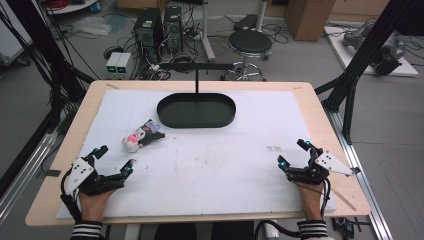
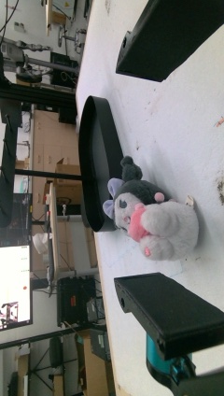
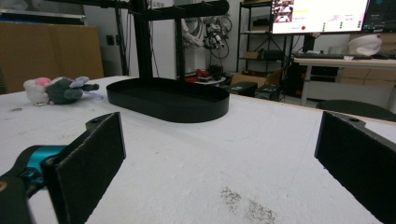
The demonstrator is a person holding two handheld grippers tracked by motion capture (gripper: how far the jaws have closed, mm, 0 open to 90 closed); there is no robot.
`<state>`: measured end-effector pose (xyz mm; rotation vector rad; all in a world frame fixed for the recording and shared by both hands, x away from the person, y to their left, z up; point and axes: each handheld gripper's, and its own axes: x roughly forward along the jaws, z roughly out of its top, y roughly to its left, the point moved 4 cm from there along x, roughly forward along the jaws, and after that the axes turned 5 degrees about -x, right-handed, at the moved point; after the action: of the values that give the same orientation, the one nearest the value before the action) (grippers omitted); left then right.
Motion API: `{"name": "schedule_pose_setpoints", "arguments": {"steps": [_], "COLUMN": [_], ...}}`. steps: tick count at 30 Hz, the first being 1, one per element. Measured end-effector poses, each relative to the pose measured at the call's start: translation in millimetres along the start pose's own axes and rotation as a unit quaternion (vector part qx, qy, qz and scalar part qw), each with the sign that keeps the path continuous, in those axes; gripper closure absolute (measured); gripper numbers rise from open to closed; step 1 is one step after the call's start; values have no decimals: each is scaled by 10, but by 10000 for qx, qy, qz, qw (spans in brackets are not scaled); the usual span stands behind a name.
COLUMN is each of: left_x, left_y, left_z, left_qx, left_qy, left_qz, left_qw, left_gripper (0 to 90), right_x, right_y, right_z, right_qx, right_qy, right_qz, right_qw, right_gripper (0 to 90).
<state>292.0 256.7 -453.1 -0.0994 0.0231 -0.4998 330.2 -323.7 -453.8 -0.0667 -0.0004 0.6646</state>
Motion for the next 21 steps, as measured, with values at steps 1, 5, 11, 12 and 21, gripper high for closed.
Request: {"name": "schedule_pose_setpoints", "arguments": {"steps": [1, 5, 11, 12, 21], "left_x": [4, 4, -8, -7, -20], "left_y": [2, -3, 9, 11, 13], "left_z": [0, 0, 2, 3, 5], "left_qx": [-23, -1, -56, -67, -76], "left_qy": [19, 3, -35, -34, -76], "left_qz": [11, 0, -12, -31, -96], "left_qw": [10000, 10000, 10000, 10000, 9999], "left_gripper": [17, 17, 17, 17, 17], "right_x": [-3, 0, -4, -2, 0], "right_y": [3, 3, 4, 2, 10], "right_z": [-1, 1, 0, 1, 1], "right_qx": [30, -16, 25, -1, -8], "right_qy": [14, 11, 21, 16, 13], "right_qz": [-1, -23, -22, -19, -14], "right_qw": [10000, 10000, 10000, 10000, 10000], "right_gripper": [8, 8, 8, 8, 8]}}
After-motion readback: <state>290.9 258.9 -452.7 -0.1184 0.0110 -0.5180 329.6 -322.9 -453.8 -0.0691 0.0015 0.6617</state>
